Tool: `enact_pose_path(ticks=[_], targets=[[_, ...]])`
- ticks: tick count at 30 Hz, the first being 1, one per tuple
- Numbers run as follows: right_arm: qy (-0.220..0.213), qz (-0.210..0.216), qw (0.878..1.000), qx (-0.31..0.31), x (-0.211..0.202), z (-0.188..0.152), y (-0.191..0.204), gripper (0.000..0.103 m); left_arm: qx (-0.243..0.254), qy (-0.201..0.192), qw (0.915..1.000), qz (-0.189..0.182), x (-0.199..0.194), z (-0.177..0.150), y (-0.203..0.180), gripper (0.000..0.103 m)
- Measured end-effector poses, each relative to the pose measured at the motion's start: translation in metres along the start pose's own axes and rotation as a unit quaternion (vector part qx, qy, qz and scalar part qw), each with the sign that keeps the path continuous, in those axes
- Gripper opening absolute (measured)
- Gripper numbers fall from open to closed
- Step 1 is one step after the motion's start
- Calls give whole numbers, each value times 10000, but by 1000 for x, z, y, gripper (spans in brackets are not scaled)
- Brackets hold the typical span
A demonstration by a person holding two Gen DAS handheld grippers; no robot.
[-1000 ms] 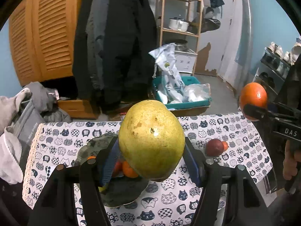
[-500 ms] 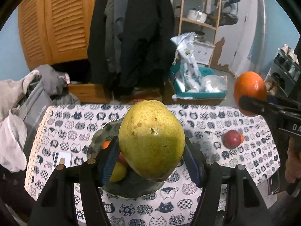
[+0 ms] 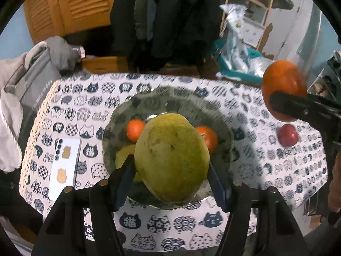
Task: Organize fruits
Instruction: 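Lower the mango into the bowl and open the left gripper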
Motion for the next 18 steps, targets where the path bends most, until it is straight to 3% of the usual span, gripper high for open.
enact_pose_path(ticks=[18], targets=[[856,67,9963,-52,78,-48,6,66,-93,814,9963,-250,56,-36,-3,67]])
Point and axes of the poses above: each gripper's, at about its wrist camera, not at the fingertips, and x roughly the way its jaws point, y to its left, z to its top, the point moved 8 cm from there along x, roughly the way its jaws point, and after that the axes turned 8 degrees about x, right-handed, at the moved point
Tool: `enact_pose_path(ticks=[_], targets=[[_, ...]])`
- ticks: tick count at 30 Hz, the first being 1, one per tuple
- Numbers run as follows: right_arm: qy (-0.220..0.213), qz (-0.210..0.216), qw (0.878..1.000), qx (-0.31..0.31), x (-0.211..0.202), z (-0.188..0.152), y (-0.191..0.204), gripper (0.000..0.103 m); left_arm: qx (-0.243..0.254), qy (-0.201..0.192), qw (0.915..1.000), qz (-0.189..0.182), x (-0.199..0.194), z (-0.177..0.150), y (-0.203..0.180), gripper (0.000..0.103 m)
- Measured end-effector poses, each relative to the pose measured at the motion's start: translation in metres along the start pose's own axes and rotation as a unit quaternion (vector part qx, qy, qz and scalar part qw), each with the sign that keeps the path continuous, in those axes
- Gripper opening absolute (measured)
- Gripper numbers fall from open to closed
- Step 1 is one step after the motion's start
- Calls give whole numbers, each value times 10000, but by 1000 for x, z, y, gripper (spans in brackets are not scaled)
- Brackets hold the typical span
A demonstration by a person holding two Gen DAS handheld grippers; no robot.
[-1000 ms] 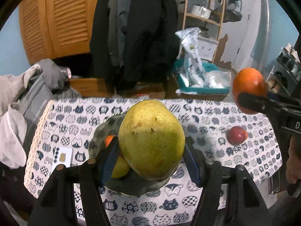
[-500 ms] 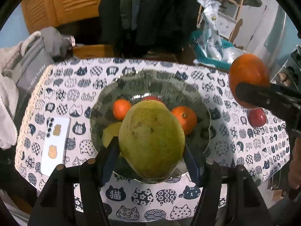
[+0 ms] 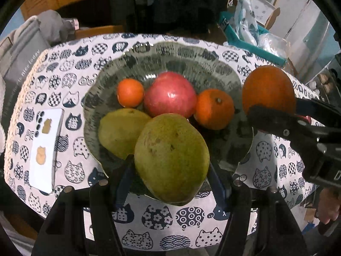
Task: Organize fruits
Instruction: 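Lower the mango into the bowl and open the left gripper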
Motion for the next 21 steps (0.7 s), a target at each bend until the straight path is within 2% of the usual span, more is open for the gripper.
enact_pose_path(ticks=[14,18,21], targets=[[281,-26,9996,91,16,-12,-7,66,115,249,9996,-16,14,-3,-8,68],[262,10,9995,152,15,-10,-8,66,92,193,9998,-4,12,-2,-8,78],[275,44,9994,192,15,-10,-8,66,39,41,10000,7,3,1,-4,81]])
Point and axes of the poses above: each gripper's, at about its wrist camera, not at the fingertips, and x roughly the way its jaws point, y to its left, z to its top, the point moved 8 cm from there along x, roughly the way its jaws point, and after that the axes turned 8 degrees about x, right-handed, at the moved point
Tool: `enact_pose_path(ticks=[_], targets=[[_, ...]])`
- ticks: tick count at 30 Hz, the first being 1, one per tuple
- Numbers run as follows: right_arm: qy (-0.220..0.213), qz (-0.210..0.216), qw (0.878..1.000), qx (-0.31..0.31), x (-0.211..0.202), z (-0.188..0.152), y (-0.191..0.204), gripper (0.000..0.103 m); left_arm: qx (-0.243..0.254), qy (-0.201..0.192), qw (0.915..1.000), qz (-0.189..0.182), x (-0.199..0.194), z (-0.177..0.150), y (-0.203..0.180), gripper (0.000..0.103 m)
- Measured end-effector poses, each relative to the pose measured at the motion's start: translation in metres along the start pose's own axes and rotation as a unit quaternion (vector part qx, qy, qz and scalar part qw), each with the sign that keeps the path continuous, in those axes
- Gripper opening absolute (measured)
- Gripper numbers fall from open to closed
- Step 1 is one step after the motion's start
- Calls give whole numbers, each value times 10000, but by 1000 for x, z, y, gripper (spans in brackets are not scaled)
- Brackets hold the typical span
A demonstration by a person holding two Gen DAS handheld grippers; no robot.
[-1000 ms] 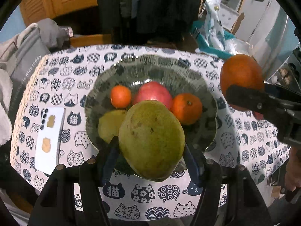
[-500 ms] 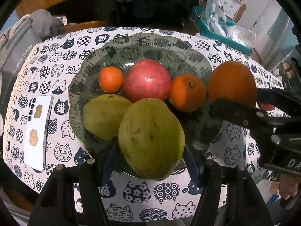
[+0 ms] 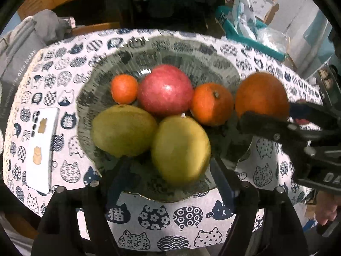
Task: Organize fruits
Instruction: 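Lower the mango into the bowl and open the left gripper, then lower the large orange into the bowl and open the right gripper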
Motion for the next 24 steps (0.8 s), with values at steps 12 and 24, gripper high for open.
enact_pose_path(ticks=[12,24], targets=[[232,-74,9997,-27,14,-6,2,66,-782,-236,9965,182,-22,0,50,84],[437,-235,9983,-320,27,-14,14,70,-933,-299,9947,326,-30,-2,64,84]])
Point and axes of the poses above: each gripper's, at about its wrist camera, not at the fingertips, and x roughly the way its jaws point, y to its left, z to its top, the point moved 8 cm from there along x, roughly the way its jaws point, and after that the axes turned 8 degrees about x, right-handed, at the moved point
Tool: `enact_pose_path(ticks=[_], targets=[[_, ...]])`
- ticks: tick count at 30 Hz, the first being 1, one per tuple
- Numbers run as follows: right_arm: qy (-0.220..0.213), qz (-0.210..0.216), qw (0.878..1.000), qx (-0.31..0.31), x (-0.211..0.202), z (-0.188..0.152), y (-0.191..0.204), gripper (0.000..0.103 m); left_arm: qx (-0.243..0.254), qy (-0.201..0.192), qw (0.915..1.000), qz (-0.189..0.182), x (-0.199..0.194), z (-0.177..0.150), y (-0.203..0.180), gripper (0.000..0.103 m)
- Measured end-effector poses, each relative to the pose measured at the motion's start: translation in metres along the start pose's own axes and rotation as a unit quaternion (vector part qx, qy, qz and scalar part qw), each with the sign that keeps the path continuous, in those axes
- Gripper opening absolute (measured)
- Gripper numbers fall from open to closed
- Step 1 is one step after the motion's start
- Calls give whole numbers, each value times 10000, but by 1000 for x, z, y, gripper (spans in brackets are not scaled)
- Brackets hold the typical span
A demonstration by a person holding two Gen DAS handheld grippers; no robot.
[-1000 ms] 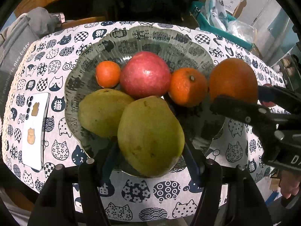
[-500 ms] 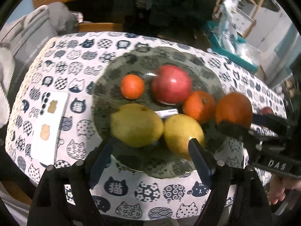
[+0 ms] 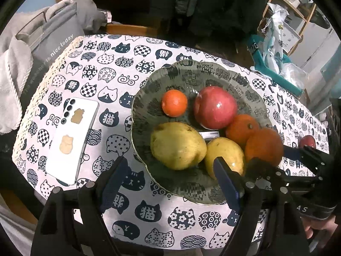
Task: Organize fruits
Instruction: 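Lower the large orange into the bowl and open the right gripper, then lift both open grippers out of the bowl toward the remaining red apple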
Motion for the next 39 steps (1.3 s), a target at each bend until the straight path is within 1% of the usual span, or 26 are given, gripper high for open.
enact_pose_path(ticks=[3,10,14,20,23,25,27,30,34,37,39], targets=[[-180,20,9998,-9,-9,5,1,77,47,-62,10000,38,-4,3,-1,84],[-656,-5,9977,147,-43,20,-9,78,144,-295,9994,72,-22,13,-9,84],[-1039,-166,9943,191,-70,29,-16,78,161,-453,9988,-30,-37,22,-19,84],[-1627,-573,9850,20,-116,38,-22,78,362,-864,9956,-82,-70,38,-42,84],[-1926,-754,9783,-95,-142,39,-26,78,446,-1065,9932,-165,-88,45,-55,84],[-2060,-779,9754,-102,-157,38,-28,78,519,-1208,9910,-240,-101,49,-65,84],[-2228,-818,9714,-89,-175,37,-31,78,579,-1330,9889,-322,-112,53,-73,87],[-2443,-898,9655,-112,-199,35,-35,78,635,-1529,9853,-430,-131,58,-85,87],[-2677,-927,9590,-48,-227,31,-41,78,776,-1773,9803,-397,-151,61,-97,87],[-2823,-908,9550,26,-249,26,-48,78,873,-1953,9758,-453,-167,64,-107,88],[-2932,-929,9515,62,-261,24,-52,78,941,-2088,9721,-500,-178,65,-115,90]])
Point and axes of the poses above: each gripper's, at about its wrist camera, not at the fingertips, and x roughly the way its jaws point, y to its left, z to its top, the point moved 8 cm from there along x, roughly the way its jaws point, and after that the axes turned 8 degrees about x, right-handed, at the moved point
